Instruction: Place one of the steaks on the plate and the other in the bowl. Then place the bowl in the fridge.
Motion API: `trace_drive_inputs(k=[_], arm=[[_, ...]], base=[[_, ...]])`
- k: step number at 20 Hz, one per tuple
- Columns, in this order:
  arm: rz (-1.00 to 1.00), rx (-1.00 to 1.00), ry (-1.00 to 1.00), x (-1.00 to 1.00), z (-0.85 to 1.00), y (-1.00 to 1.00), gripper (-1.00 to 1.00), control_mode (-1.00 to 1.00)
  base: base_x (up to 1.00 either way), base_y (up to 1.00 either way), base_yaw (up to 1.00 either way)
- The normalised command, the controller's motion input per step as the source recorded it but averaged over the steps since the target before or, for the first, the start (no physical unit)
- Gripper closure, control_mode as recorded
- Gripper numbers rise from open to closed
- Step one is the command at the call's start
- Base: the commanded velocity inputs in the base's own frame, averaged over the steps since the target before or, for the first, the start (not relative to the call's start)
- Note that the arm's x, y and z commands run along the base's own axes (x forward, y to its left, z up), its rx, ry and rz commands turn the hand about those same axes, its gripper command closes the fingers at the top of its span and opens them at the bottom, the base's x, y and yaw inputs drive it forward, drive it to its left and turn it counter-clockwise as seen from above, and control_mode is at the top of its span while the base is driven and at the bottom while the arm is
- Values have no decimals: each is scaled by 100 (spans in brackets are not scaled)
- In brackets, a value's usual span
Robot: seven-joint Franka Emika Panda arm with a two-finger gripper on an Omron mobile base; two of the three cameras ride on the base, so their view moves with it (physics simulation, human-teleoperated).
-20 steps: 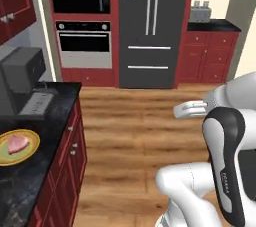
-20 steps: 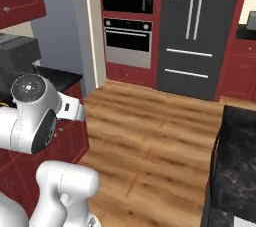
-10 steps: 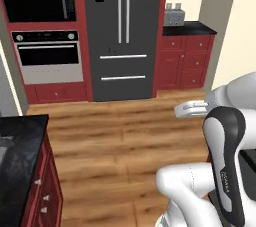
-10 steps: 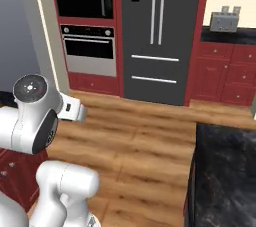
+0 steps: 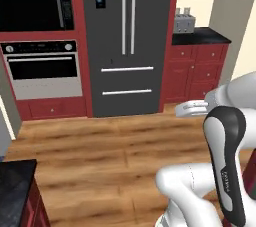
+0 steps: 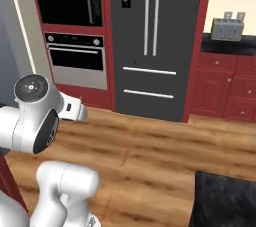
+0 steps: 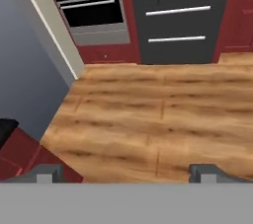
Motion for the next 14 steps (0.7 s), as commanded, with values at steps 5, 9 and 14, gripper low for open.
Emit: trace_drive_inputs(k=[5,9,14], arm=[[0,0,0,0,0,0,-100,100],[0,0,0,0,0,0,-100,100],[0,0,0,0,0,0,-100,100]], base=[[100,-1,0],[100,0,0],[100,0,0]])
